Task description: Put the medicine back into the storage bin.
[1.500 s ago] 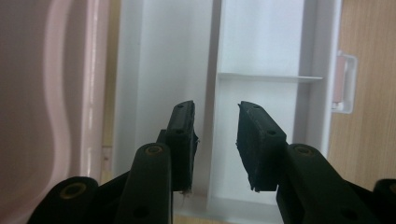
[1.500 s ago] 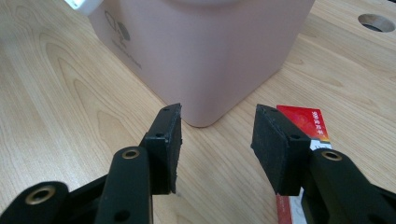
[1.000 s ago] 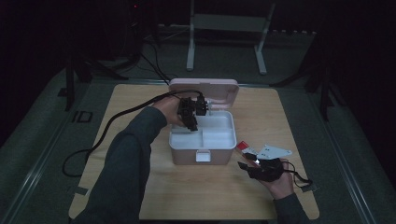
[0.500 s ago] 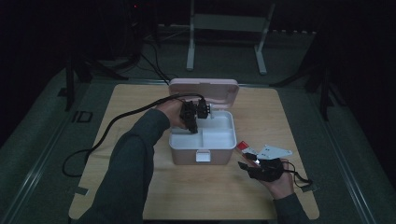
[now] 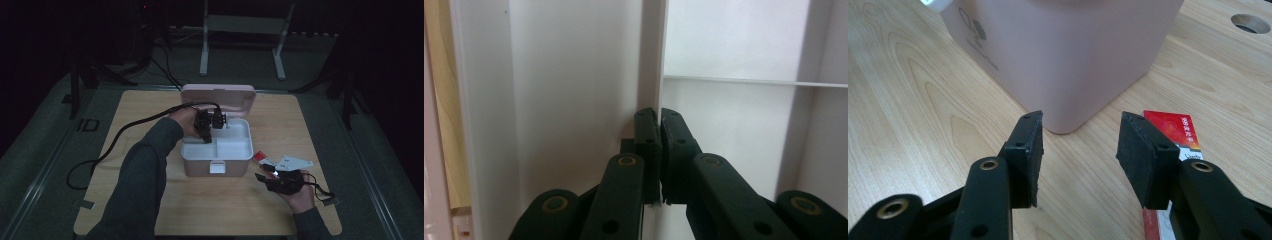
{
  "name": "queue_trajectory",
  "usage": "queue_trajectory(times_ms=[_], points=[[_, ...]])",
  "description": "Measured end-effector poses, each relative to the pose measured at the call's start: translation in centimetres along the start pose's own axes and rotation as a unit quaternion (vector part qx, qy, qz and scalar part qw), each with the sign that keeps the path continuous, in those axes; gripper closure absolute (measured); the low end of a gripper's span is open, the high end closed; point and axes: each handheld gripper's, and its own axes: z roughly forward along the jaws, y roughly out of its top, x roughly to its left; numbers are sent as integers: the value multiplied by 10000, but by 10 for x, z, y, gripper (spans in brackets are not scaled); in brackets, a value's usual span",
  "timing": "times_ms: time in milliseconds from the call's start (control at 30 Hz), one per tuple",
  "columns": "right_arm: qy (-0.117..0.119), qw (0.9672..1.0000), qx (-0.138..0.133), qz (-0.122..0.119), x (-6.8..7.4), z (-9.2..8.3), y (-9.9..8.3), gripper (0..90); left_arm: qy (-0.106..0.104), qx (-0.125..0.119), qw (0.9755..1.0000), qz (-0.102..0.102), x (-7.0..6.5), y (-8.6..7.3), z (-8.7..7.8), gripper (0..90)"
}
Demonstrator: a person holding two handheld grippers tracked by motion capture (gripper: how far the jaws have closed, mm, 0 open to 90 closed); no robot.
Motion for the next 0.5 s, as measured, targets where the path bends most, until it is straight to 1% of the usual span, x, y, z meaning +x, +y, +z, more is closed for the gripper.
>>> queue_trajectory(times_ms=[33, 67, 300, 367, 467, 500], points=[[0, 10000, 3, 3, 0, 0, 0, 524, -16, -4, 10000, -22, -1, 0, 0, 876], [2, 10000, 6, 5, 0, 0, 0, 524, -46, -12, 9999, -96, -2, 0, 0, 878], [-1, 10000, 6, 13, 0, 0, 0, 525, -67, -18, 9999, -89, -3, 0, 0, 887], [-2, 10000, 11, 12, 0, 0, -1, 525, -24, -14, 10000, 59, -2, 0, -1, 888], [-2, 10000, 10, 7, -1, 1, -1, 525, -2, -36, 10000, 60, -3, -1, -2, 889], [-2, 10000, 3, 9, -1, 0, -1, 525, -62, -45, 9999, -122, -5, -1, -2, 889]])
